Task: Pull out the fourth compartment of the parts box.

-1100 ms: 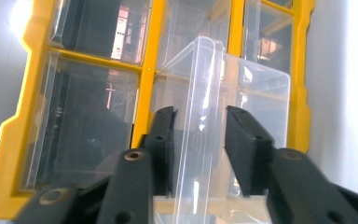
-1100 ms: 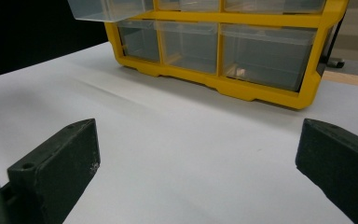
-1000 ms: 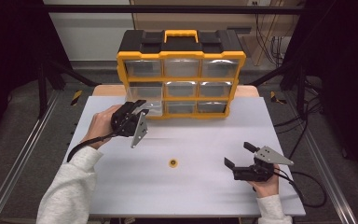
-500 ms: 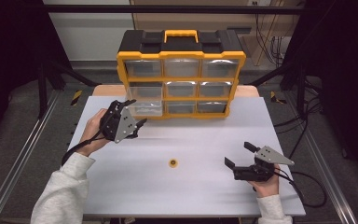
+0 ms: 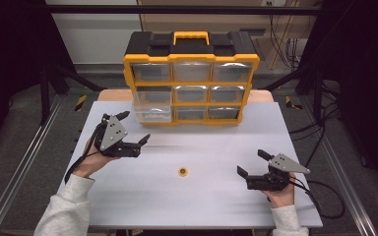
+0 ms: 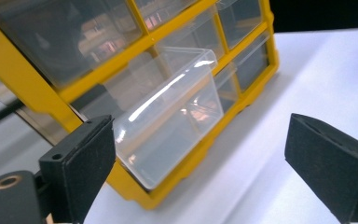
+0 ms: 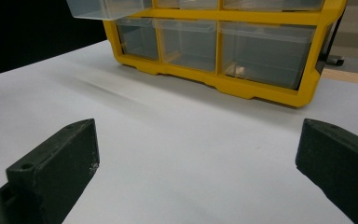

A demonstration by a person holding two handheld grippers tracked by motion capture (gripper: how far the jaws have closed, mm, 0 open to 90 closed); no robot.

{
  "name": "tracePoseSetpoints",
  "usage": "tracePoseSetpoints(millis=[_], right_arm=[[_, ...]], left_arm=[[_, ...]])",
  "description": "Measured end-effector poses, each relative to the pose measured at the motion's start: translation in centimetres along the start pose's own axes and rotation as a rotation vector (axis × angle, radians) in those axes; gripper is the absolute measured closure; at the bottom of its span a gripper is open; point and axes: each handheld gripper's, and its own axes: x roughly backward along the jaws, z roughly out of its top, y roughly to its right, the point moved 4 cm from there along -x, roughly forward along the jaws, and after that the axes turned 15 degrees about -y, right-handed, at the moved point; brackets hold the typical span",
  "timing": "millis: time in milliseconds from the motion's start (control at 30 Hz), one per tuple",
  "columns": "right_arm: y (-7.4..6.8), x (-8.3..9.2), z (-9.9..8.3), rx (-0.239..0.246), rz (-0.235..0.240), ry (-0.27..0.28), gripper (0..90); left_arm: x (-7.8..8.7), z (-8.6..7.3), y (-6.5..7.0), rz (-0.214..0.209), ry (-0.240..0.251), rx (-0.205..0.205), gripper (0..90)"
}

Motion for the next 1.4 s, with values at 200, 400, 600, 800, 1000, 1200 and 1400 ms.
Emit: tracePoseSetpoints(millis=[200, 400, 600, 800, 1000, 1200, 1400], right_arm=[[0.1, 0.0, 0.0, 0.002, -0.004, -0.003, 0.0], [0.1, 0.1, 0.0, 0.001, -0.005, -0.003, 0.0], [0.2, 0.1, 0.0, 0.002, -0.008, -0.004, 0.0], [0.2, 0.0, -0.1, 0.004, -0.011, -0.010, 0.0], [0.1, 0.0, -0.2, 0.002, -0.013, -0.010, 0.0], [0.1, 0.0, -0.2, 0.001, -0.014, -0.009, 0.0], [0.1, 0.0, -0.2, -0.001, -0.013, -0.014, 0.0]], left_arm=[[0.4, -1.5, 0.3, -0.038, 0.020, 0.107, 5.2], [0.6, -3.1, 1.1, -0.080, 0.002, 0.162, 3.1], [0.5, -4.5, 2.2, -0.120, -0.007, 0.185, 1.5], [-0.3, -5.5, 3.1, -0.136, -0.043, 0.199, 0.9], [-0.8, -6.1, 4.1, -0.148, -0.077, 0.210, 1.3], [-1.6, -6.3, 5.3, -0.161, -0.113, 0.184, 1.6], [-2.8, -6.2, 6.6, -0.189, -0.155, 0.173, 1.7]])
